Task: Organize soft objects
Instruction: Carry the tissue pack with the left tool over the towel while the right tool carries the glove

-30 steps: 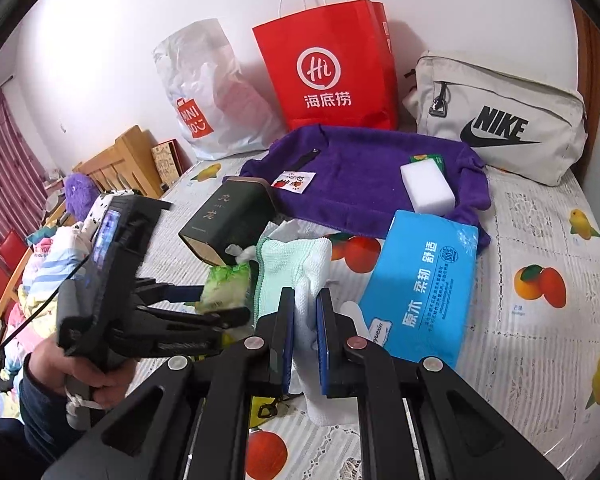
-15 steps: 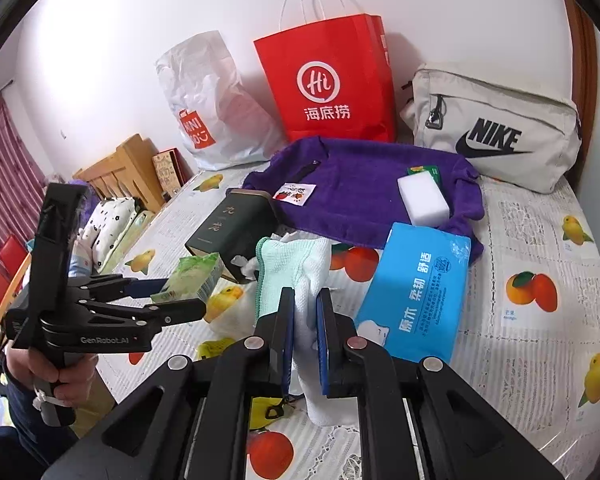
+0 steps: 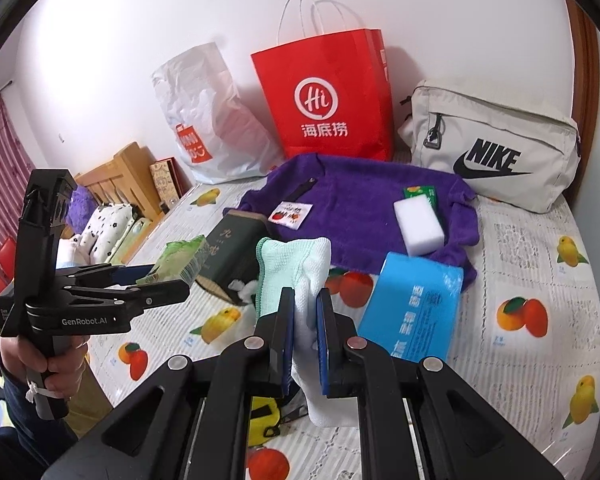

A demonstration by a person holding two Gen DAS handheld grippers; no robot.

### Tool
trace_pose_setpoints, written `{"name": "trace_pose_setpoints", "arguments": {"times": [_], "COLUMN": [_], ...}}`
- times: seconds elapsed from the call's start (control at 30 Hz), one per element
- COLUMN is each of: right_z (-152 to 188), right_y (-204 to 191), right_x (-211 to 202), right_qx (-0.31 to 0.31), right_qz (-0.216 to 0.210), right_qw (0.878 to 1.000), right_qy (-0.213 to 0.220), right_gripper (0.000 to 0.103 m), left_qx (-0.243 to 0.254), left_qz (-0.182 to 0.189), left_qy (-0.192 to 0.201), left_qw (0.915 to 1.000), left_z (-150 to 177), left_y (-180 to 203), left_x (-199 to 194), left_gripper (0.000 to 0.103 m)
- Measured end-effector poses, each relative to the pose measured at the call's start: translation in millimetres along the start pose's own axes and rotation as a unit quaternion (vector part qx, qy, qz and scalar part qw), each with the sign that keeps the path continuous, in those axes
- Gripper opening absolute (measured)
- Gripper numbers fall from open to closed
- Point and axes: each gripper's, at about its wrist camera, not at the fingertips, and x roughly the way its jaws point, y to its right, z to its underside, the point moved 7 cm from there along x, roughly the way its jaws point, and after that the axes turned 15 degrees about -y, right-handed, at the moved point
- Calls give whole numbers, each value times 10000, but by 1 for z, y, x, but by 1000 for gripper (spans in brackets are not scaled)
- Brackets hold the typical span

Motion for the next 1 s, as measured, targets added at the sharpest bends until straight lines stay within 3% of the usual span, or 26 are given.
{"name": "trace_pose_setpoints", "arguments": {"times": [0.43, 1.0], "right_z": [-54, -133], "right_y": [23, 54], "right_x": [6, 68], "right_qx": [136, 394], "right_qz": [82, -2], "right_qw": [9998, 9992], "right_qy": [86, 1], "right_gripper": [10, 10], "left_qx": [90, 32], "left_qz": [1, -45], "left_qy": [89, -24], "left_qw": [9999, 10000], "left_z": [-51, -107], "left_y": [-5, -29], "left_x": [3, 31], "left_gripper": [64, 64]}}
